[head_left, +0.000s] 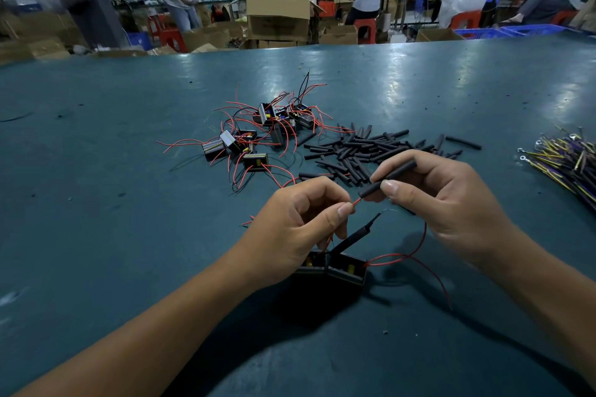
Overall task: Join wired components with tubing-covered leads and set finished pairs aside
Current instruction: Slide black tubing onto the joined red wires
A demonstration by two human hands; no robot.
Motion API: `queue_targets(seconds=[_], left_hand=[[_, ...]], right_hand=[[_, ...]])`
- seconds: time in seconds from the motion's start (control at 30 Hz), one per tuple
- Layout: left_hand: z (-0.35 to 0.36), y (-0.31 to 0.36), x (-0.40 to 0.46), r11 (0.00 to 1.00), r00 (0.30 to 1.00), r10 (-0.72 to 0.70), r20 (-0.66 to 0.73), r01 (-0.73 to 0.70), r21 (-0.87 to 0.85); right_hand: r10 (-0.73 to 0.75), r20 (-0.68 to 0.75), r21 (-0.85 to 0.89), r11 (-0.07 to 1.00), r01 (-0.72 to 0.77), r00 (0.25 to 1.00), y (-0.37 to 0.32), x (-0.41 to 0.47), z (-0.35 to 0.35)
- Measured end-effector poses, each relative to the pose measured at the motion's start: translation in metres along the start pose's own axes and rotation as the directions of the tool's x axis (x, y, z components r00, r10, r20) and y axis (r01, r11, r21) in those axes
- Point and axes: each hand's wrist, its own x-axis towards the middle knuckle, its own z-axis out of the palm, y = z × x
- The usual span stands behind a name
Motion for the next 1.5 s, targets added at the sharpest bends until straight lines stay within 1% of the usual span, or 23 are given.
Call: queue_targets(seconds=[0.1, 0.27, 0.4, 0.53, 0.63, 0.73, 0.83, 0.97, 1.1, 1.23, 1.33, 1.43, 1.5], left_hand=[[0.0, 0.0, 0.001, 1.0, 1.0, 0.002, 0.005, -0.002, 0.023], [0.002, 0.0, 0.001, 1.0, 1.0, -0.001, -0.001, 0.001, 0.014], [0.001, -0.001, 0.002, 0.996, 0.999, -0.045, 0.028, 0.047, -0.078], [0.0, -0.002, 0.003, 0.99, 0.997, -0.059, 0.051, 0.065, -0.125], [0.0, -0.002, 0.003, 0.994, 0.997, -0.051, 0.05, 0.056, -0.098], [0.0, -0.004, 0.003, 0.997, 0.998, -0.041, 0.036, 0.044, -0.061], [0.001, -0.004, 0.004, 0.997, 0.999, -0.037, 0.016, 0.038, -0.071], [0.002, -0.004, 0.004, 0.998, 1.0, -0.017, -0.003, 0.017, -0.053], [0.003, -0.004, 0.003, 0.999, 1.0, -0.021, -0.015, 0.021, -0.044], [-0.004, -0.004, 0.003, 0.991, 0.996, -0.08, 0.026, 0.082, -0.103], [-0.009, -0.003, 0.004, 0.993, 0.992, -0.093, 0.084, 0.098, -0.061], [-0.007, -0.003, 0.004, 0.996, 0.995, -0.074, 0.07, 0.077, -0.037], [-0.004, -0.004, 0.004, 0.997, 0.995, -0.076, 0.061, 0.077, -0.018]], right_hand=[[0.006, 0.029, -0.016, 1.0, -0.006, 1.0, -0.001, 0.0, 0.0], [0.02, 0.072, 0.006, 1.0, -0.021, 0.997, 0.0, 0.0, 0.001], [0.02, 0.035, -0.019, 1.0, -0.019, 0.999, 0.002, 0.001, 0.0], [0.062, 0.035, 0.013, 0.998, -0.062, 0.997, 0.002, 0.002, -0.004], [0.1, 0.024, 0.054, 0.993, -0.101, 0.995, 0.003, 0.003, -0.005], [0.092, 0.016, 0.022, 0.995, -0.093, 0.996, 0.003, 0.002, -0.006], [0.082, 0.03, 0.014, 0.996, -0.083, 0.996, 0.002, 0.002, -0.005], [0.088, -0.025, -0.026, 0.996, -0.089, 0.996, 0.004, 0.003, -0.003], [0.082, 0.065, 0.012, 0.996, -0.083, 0.994, 0.005, 0.002, 0.001], [0.086, 0.036, -0.016, 0.996, -0.086, 0.996, 0.008, 0.002, 0.002], [0.099, 0.018, -0.004, 0.995, -0.099, 0.995, 0.009, 0.002, 0.002], [0.093, 0.032, 0.001, 0.996, -0.093, 0.995, 0.009, 0.0, 0.006], [0.099, 0.062, -0.049, 0.994, -0.096, 0.993, 0.009, 0.0, 0.008]])
